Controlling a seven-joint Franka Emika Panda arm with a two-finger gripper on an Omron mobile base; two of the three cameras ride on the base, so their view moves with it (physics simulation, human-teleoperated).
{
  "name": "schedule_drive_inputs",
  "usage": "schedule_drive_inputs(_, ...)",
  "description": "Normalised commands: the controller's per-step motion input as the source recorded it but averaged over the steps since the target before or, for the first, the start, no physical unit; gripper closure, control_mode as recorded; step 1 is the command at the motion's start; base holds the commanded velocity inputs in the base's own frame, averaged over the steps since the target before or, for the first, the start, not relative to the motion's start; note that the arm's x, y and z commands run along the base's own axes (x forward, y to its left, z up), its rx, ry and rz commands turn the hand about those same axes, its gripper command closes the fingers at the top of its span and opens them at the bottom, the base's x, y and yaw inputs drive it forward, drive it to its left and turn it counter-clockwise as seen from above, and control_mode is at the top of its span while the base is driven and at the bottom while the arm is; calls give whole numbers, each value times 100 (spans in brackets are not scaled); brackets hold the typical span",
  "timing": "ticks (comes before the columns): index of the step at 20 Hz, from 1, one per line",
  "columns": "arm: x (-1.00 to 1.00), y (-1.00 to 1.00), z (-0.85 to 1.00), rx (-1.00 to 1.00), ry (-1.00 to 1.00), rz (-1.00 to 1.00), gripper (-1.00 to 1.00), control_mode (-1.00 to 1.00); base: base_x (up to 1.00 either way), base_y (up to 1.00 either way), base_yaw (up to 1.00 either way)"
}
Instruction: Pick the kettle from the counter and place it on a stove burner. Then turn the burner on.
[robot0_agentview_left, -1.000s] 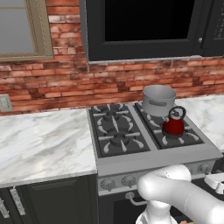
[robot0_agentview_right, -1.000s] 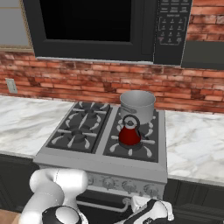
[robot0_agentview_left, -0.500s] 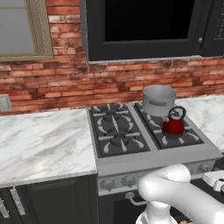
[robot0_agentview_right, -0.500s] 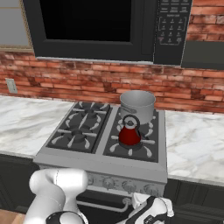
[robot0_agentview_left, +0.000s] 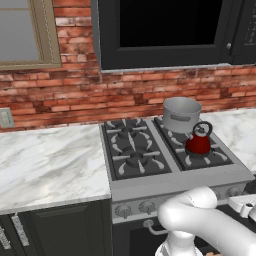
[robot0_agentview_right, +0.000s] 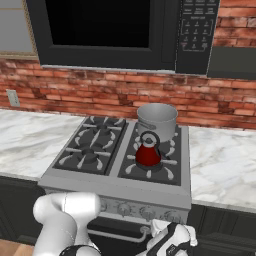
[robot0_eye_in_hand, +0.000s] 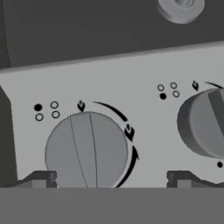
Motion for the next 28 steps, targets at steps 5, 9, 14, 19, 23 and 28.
schedule_drive_inputs(5,4,-6,-24,0,0,0,-100,-100,0,0,0)
schedule_drive_inputs(9,12,-15,-21,0,-2,0,-100,-100,0,0,0)
schedule_drive_inputs(14,18,-16,-19,0,-2,0,-100,-100,0,0,0)
schedule_drive_inputs(19,24,0,-23,-2,-2,0,-100,-100,0,0,0)
schedule_drive_inputs(23,13,0,-7,0,0,0,-100,-100,0,0,0)
schedule_drive_inputs(28,0,0,-1,0,-1,0,-100,-100,0,0,0)
